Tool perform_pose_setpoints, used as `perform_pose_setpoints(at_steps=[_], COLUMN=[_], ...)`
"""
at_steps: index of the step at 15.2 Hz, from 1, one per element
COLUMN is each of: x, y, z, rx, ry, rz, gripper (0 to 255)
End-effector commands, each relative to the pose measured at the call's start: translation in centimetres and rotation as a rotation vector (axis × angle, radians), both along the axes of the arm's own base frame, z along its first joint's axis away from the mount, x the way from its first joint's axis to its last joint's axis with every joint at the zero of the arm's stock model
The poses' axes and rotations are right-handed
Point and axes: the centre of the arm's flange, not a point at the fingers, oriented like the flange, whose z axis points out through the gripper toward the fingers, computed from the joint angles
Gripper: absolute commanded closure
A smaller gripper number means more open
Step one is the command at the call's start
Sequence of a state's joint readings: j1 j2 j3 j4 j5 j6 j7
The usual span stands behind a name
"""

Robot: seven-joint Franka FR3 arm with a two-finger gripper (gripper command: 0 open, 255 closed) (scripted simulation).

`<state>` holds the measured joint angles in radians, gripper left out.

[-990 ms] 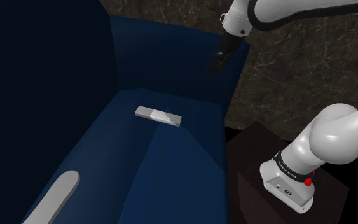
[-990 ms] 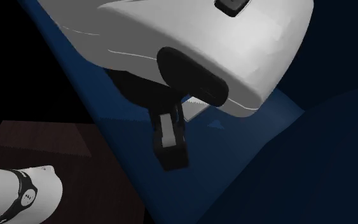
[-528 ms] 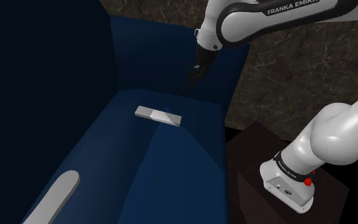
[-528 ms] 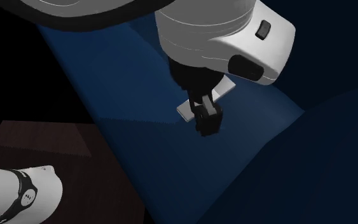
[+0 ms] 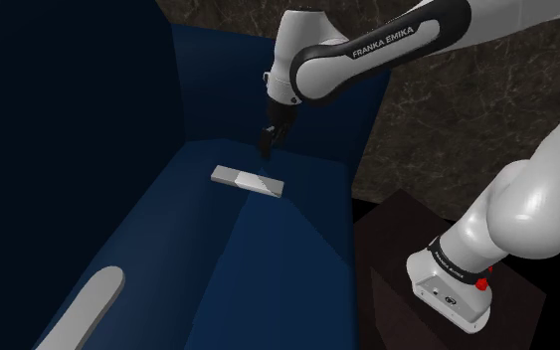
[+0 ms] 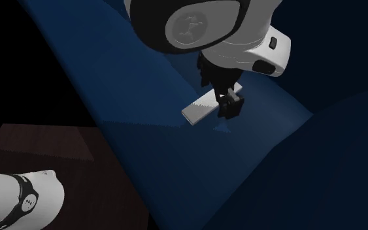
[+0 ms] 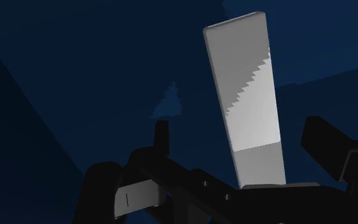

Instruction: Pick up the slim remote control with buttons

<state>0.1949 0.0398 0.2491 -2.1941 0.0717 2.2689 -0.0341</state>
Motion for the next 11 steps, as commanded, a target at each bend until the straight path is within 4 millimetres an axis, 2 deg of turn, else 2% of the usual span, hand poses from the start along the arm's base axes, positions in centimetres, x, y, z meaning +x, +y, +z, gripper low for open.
perform_pose_setpoints(at_steps=[1,6,11], x=[0.6,2.4,2.4], y=[2.0,6.6,6.6], z=[-1.6,-5.6,-8.3], rx=[0.003,0.011,0.011], ry=[0.006,0.022,0.022], rz=[0.029,0.098,0.098], gripper=[0,0,0])
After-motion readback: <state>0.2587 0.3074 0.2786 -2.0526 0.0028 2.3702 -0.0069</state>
